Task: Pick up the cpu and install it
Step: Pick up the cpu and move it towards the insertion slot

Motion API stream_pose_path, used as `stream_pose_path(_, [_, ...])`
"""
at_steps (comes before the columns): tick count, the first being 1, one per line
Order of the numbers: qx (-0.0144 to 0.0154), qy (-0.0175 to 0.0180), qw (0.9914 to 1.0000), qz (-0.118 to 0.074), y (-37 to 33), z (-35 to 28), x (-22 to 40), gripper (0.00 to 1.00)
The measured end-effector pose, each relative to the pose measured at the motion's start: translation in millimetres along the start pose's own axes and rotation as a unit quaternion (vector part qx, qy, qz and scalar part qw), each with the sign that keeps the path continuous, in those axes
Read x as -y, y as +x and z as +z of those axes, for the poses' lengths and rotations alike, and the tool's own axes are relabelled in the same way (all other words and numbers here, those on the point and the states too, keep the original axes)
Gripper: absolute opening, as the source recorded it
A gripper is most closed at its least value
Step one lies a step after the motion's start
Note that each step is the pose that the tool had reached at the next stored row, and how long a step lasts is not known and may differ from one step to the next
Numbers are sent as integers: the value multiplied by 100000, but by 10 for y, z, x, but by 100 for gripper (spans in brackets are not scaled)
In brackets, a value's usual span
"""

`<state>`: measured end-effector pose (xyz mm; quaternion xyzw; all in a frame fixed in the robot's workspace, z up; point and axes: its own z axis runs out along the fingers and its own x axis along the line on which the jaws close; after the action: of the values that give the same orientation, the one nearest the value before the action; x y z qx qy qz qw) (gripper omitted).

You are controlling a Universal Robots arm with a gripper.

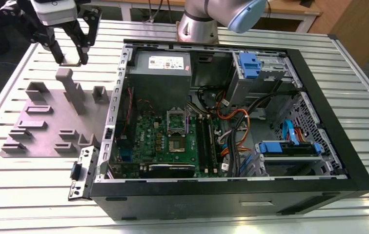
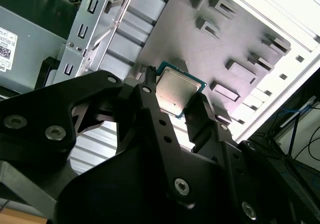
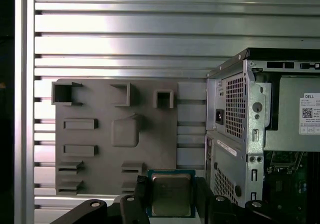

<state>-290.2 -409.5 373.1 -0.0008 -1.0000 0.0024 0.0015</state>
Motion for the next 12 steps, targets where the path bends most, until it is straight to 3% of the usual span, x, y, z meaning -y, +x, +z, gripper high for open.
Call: stream_pose_path(12, [-1, 1, 100000, -2, -47, 0, 12, 47])
